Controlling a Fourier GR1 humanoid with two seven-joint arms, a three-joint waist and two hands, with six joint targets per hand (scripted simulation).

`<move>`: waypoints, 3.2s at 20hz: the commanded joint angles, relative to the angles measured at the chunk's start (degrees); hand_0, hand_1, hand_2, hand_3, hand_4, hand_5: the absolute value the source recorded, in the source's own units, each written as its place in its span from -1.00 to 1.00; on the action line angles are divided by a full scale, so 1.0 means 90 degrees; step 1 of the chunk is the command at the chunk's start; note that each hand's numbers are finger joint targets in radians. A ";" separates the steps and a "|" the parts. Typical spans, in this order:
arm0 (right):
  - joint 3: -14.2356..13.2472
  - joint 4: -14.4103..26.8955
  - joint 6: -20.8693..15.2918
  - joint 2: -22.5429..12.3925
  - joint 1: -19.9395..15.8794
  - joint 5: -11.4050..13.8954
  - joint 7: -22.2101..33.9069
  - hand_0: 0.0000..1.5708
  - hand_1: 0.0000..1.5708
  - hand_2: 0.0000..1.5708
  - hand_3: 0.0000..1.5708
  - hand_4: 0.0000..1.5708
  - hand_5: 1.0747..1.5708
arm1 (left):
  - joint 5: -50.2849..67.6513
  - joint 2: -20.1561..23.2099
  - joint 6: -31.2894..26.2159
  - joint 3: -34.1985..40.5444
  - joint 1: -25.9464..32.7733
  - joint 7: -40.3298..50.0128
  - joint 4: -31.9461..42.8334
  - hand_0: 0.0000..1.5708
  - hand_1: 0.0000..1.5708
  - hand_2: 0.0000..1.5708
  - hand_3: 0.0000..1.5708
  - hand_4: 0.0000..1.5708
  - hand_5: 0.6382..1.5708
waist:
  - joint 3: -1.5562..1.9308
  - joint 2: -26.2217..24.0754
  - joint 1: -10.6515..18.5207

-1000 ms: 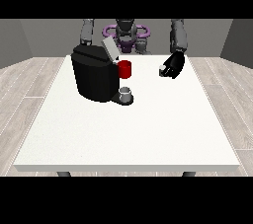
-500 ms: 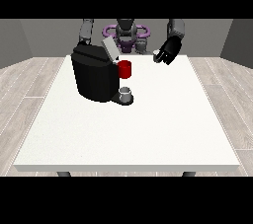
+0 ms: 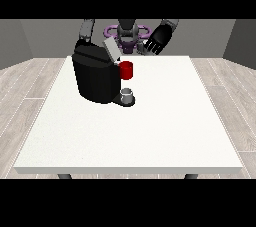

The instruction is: Insert the coffee pod into the coffee machine and close the lid

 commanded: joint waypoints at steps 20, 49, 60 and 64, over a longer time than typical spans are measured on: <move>-0.0200 -0.0748 0.0037 -0.0232 -0.1027 -0.0043 0.0327 -1.00 -1.00 -1.00 -1.00 -1.00 1.00 | 0.0175 0.0572 -0.0288 0.0863 -0.2098 0.0790 0.0521 0.60 0.60 0.65 0.58 -0.37 1.00 | 0.0001 0.1232 -0.0915; -0.0308 -0.0745 -0.0188 -0.0199 -0.1037 0.0006 0.0247 -1.00 -1.00 -1.00 -1.00 -1.00 1.00 | -0.0048 0.0790 -0.0026 0.0934 -0.2267 0.0241 0.0947 0.54 0.54 0.58 0.54 -0.55 1.00 | 0.0000 0.1601 -0.0964; -0.0367 -0.0707 -0.0022 -0.0363 -0.1244 -0.0045 0.0290 -1.00 -1.00 -1.00 -1.00 -1.00 1.00 | -0.0518 0.0638 0.0458 0.0606 -0.2345 0.0321 0.0891 0.55 0.55 0.56 0.41 -1.00 1.00 | 0.0002 0.1645 -0.1059; -0.0364 -0.0917 0.0001 -0.0312 -0.1202 -0.0135 0.0222 -1.00 -1.00 -1.00 -1.00 -1.00 1.00 | -0.0748 0.0945 0.0599 0.0480 -0.2241 -0.0109 0.0945 0.48 0.48 0.51 0.36 -1.00 1.00 | 0.0000 0.1805 -0.1175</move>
